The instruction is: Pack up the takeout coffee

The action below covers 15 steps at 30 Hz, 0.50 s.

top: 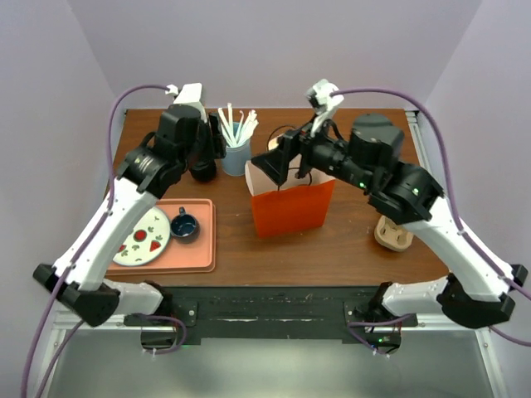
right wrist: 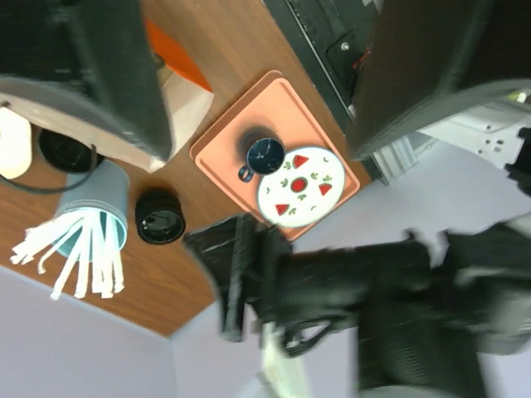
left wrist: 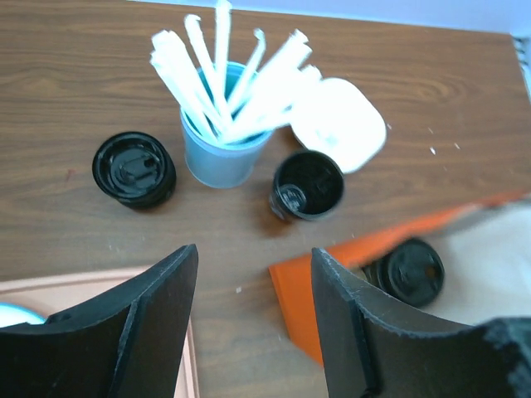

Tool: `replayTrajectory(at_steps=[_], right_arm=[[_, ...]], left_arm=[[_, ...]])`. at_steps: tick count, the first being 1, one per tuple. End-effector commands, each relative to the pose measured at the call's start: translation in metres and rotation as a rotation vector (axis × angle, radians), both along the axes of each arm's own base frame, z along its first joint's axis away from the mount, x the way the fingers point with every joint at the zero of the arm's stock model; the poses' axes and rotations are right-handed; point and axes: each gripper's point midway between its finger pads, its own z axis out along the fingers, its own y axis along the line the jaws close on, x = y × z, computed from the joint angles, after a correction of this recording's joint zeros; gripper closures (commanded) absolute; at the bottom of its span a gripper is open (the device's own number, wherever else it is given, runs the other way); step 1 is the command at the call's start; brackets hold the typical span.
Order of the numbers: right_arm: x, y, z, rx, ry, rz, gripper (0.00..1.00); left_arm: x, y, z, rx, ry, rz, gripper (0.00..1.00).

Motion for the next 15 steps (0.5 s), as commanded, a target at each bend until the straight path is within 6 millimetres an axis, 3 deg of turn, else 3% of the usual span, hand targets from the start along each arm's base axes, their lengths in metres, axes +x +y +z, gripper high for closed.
replayTrajectory(at_steps=[1,5,6,9,12,14,15], right_arm=[[-0.014,-0.043,0.011,0.003,-0.081,-0.074,0.01],[-0.026,-0.075,0.014,-0.036,-0.161,-0.111,0.01],[-0.036,-0.089,0.023,-0.020,-0.206,-0.114,0.01],[-0.040,-0.114,0.025,0.001,-0.229,-0.184,0.01],[-0.044,-0.125,0.019,-0.011,-0.243,-0.202,0.01],[-0.047,-0.127,0.014,-0.020,-0.256,-0.196,0.01],[-0.045,-0.128,0.012,-0.025,-0.255,-0.208,0.01]], left_arm=[[0.051,0.009,0.002,-0.072,-0.019,0.112,0.39],[0.085,0.023,0.004,-0.118,-0.010,0.149,0.40],[0.093,0.024,0.001,-0.114,-0.015,0.159,0.38],[0.112,0.033,-0.004,-0.154,-0.008,0.192,0.29],[0.134,0.029,-0.005,-0.187,-0.021,0.160,0.15],[0.148,0.023,0.004,-0.169,-0.081,0.106,0.14],[0.159,0.018,-0.005,-0.156,-0.077,0.086,0.14]])
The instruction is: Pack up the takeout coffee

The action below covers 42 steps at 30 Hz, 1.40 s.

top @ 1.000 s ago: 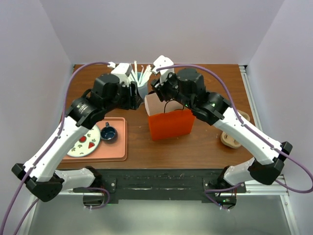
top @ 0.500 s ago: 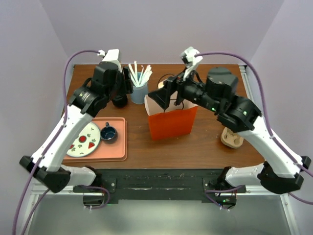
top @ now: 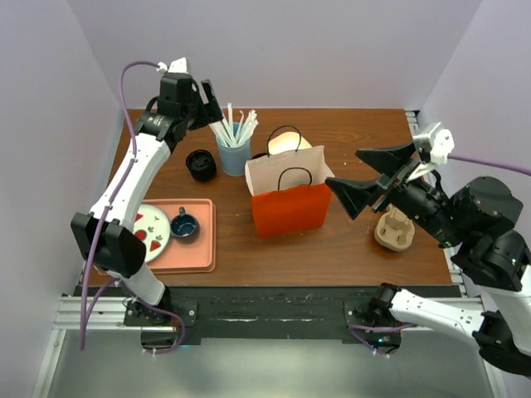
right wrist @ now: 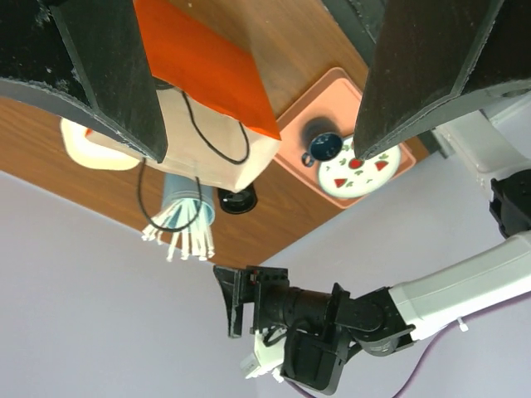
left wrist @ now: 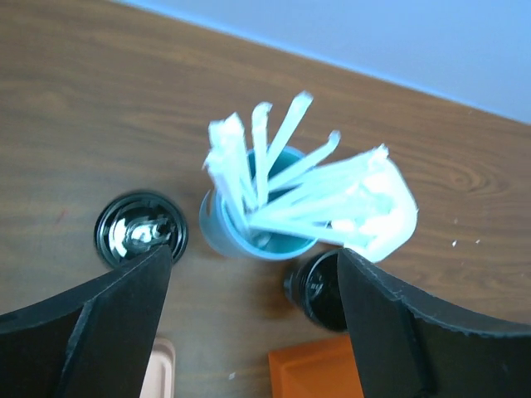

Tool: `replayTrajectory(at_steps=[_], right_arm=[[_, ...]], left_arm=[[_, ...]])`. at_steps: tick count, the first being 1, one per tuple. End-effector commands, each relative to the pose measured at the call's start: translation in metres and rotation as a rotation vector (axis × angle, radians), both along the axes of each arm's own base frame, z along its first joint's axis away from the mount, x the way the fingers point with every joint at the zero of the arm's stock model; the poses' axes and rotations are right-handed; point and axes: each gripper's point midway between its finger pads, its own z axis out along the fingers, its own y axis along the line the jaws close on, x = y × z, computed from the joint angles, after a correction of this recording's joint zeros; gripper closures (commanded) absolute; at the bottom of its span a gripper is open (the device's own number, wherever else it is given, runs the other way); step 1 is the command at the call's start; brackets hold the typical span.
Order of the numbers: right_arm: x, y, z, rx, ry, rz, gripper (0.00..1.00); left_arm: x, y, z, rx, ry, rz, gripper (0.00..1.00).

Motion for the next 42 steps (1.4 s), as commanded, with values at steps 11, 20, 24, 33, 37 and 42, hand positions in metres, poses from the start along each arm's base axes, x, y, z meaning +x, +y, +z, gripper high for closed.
replayTrajectory(at_steps=[11,20,24,33,37,42], right_arm=[[0.023,-0.005,-0.015,-0.065,0.035,-0.116,0.01],[0.033,-0.016,-0.018,-0.069,0.051,-0.200,0.01],[0.035,-0.018,-0.019,-0.066,0.061,-0.221,0.01],[0.036,-0.024,-0.021,-0.070,0.053,-0.248,0.01],[0.036,-0.026,-0.021,-0.069,0.048,-0.254,0.01],[0.035,-0.028,-0.023,-0.068,0.044,-0.257,0.01]], left_arm=[[0.119,-0.048,0.024,0.020,-0.231,-0.201,0.25],[0.147,-0.053,-0.020,0.027,-0.168,-0.202,0.45],[0.146,-0.046,-0.031,0.050,-0.141,-0.169,0.46],[0.148,-0.045,-0.036,0.061,-0.135,-0.165,0.61],[0.147,-0.041,-0.035,0.078,-0.131,-0.157,0.63],[0.144,-0.041,-0.038,0.089,-0.123,-0.161,0.83]])
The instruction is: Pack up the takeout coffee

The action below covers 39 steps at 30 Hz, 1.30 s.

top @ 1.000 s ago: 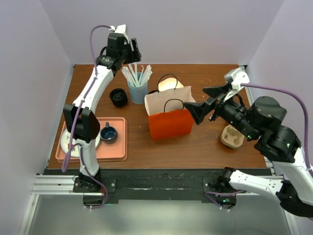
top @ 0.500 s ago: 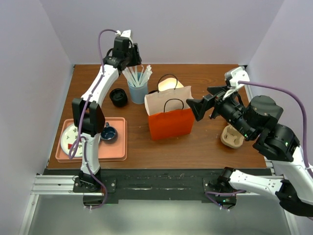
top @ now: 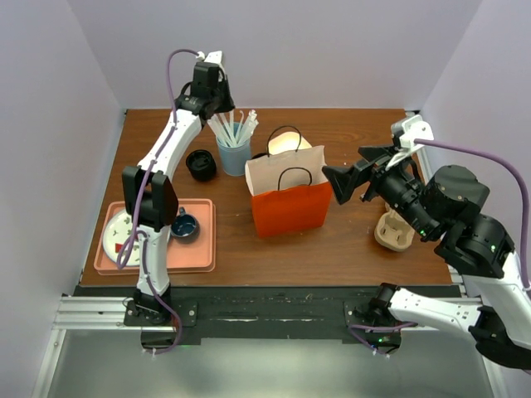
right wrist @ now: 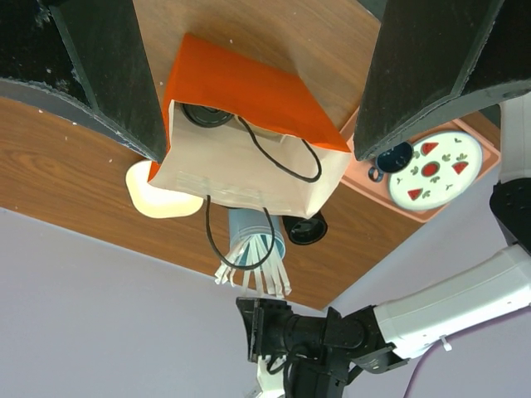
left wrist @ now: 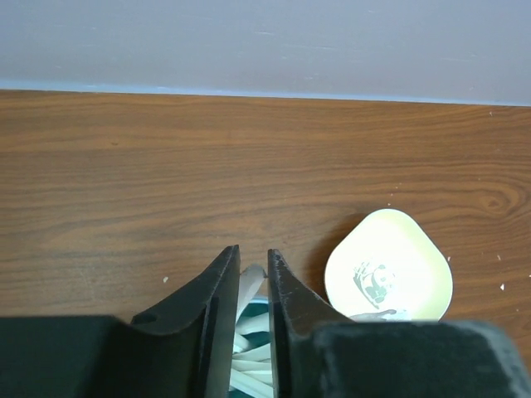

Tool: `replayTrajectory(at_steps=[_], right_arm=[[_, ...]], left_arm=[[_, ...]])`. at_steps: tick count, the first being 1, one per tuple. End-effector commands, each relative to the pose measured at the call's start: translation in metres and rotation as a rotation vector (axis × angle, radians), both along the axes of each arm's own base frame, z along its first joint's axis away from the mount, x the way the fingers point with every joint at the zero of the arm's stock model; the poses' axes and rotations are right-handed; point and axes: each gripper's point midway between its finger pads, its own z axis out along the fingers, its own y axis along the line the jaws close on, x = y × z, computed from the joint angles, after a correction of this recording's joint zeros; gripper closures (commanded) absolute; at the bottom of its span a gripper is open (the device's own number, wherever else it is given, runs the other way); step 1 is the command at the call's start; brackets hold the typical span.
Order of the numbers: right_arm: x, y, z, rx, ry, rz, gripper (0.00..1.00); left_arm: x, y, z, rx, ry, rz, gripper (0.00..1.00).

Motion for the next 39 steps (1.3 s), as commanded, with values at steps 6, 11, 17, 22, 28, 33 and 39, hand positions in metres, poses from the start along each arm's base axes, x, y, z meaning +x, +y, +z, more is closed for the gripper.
replayTrajectory(at_steps=[6,11,17,22,28,33,39], right_arm=[[0.001,-0.014,0.009,0.028,-0.041,-0.055,0.01],[0.002,-0.017,0.008,0.016,-0.055,-0.066,0.01],[0.002,-0.023,0.009,0.007,-0.068,-0.084,0.01],[0.001,-0.027,0.008,0.008,-0.073,-0.095,0.01],[-0.003,-0.027,0.006,0.026,-0.061,-0.080,0.01],[-0.007,-0.029,0.002,0.044,-0.053,-0.074,0.01],[-0.008,-0.034,-0.004,0.044,-0.046,-0.088,0.01]], left_arm=[[0.000,0.013,0.078,-0.008,-0.166,0.026,1.00],[-0.024,0.019,0.143,-0.056,-0.264,0.043,1.00],[-0.076,0.025,0.219,-0.147,-0.360,0.024,1.00],[-0.135,0.034,0.289,-0.214,-0.479,-0.012,1.00],[-0.200,0.033,0.340,-0.280,-0.567,-0.108,1.00],[-0.244,0.010,0.360,-0.377,-0.586,-0.291,1.00],[-0.276,-0.022,0.332,-0.528,-0.485,-0.481,1.00]])
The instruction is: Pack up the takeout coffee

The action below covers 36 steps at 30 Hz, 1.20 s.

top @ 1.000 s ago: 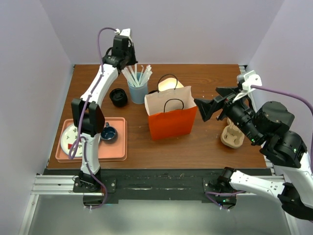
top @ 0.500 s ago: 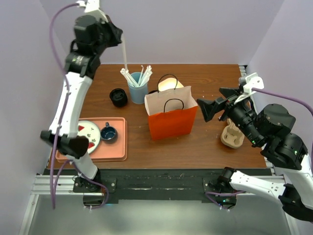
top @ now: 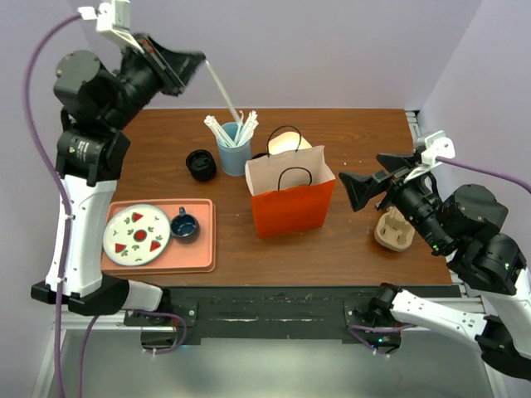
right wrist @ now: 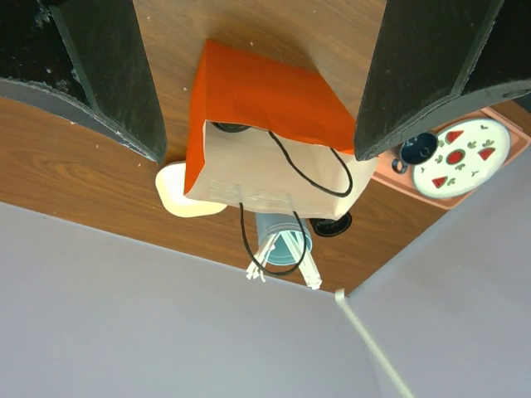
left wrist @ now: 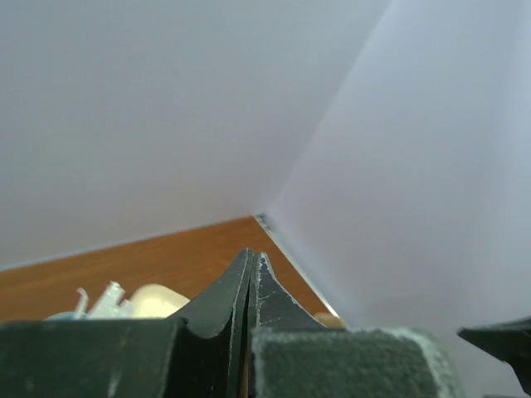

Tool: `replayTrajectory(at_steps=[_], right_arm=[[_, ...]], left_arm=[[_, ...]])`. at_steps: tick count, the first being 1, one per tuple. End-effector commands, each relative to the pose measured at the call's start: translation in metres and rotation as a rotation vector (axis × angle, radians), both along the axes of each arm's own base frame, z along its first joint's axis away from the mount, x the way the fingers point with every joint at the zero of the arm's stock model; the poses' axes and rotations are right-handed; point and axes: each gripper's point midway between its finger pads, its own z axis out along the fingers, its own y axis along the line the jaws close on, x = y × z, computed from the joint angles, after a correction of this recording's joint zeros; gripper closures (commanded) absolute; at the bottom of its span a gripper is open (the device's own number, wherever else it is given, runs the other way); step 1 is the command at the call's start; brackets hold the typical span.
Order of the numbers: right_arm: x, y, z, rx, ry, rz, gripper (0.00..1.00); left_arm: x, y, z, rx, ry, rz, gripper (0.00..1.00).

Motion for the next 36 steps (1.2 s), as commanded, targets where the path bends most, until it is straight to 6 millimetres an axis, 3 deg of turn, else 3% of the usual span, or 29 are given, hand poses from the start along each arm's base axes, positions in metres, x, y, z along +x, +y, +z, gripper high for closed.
replayTrajectory(at_steps=[1,6,15,18,25,28,31,36], right_arm=[[0.001,-0.002,0.002,0.039,-0.008,-0.017,0.01],[0.000,-0.004,-0.001,0.040,0.011,-0.026,0.01],[-0.003,-0.011,-0.006,0.009,0.019,-0.035,0.01],[-0.001,-0.009,-0.007,0.007,0.021,-0.034,0.01],[0.001,-0.005,-0.016,-0.006,0.029,-0.028,0.01],[0.000,-0.006,-0.020,-0.005,0.035,-0.030,0.01],[0.000,-0.006,-0.023,-0.003,0.042,-0.033,0.01],[0.007,-0.007,-0.036,-0.036,0.088,-0.073,0.01]], left_arm=[[-0.018,-0.031,-0.029,-0.059,0.087,-0.214,1.00],[-0.025,-0.039,-0.032,-0.055,0.103,-0.273,1.00],[-0.030,-0.069,-0.064,-0.045,0.175,-0.380,1.00],[-0.028,-0.077,-0.081,-0.023,0.204,-0.387,1.00],[-0.018,-0.100,-0.150,0.073,0.312,-0.386,1.00],[-0.011,-0.105,-0.165,0.098,0.325,-0.386,1.00],[-0.005,-0.109,-0.176,0.120,0.346,-0.388,0.96],[-0.002,-0.111,-0.178,0.132,0.350,-0.391,0.76]])
